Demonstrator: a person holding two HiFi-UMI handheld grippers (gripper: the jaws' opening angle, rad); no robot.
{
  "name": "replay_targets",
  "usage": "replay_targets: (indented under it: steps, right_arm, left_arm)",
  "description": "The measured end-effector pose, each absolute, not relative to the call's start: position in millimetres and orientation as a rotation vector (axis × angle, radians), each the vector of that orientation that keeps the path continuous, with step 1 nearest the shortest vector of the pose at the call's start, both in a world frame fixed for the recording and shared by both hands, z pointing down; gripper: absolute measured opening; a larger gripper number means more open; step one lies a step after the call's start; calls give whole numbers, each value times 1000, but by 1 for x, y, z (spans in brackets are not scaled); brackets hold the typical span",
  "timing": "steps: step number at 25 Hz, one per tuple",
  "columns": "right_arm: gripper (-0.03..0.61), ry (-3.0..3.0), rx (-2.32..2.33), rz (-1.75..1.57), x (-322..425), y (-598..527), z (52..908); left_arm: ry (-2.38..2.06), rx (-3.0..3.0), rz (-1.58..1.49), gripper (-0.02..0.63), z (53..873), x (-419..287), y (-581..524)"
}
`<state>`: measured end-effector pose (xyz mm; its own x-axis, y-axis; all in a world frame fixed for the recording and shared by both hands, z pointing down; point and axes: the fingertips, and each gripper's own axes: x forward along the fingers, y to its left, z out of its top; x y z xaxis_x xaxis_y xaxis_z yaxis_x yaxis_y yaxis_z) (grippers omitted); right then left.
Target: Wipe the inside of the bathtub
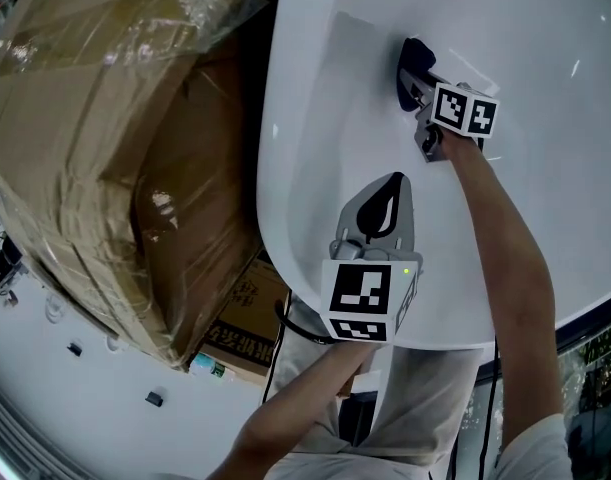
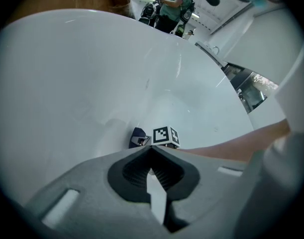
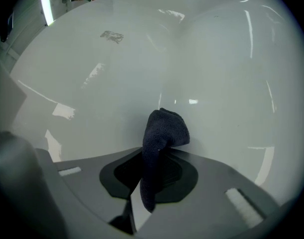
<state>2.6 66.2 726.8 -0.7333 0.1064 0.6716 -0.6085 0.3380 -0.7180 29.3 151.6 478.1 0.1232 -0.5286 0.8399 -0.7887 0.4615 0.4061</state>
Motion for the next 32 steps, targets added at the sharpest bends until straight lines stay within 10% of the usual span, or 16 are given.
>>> replay_targets:
  steps: [32]
  right_arm:
    - [44, -2064, 143, 1472, -42, 107, 651]
  left_arm:
    - [-1559, 1173, 283, -5, 460, 17, 161]
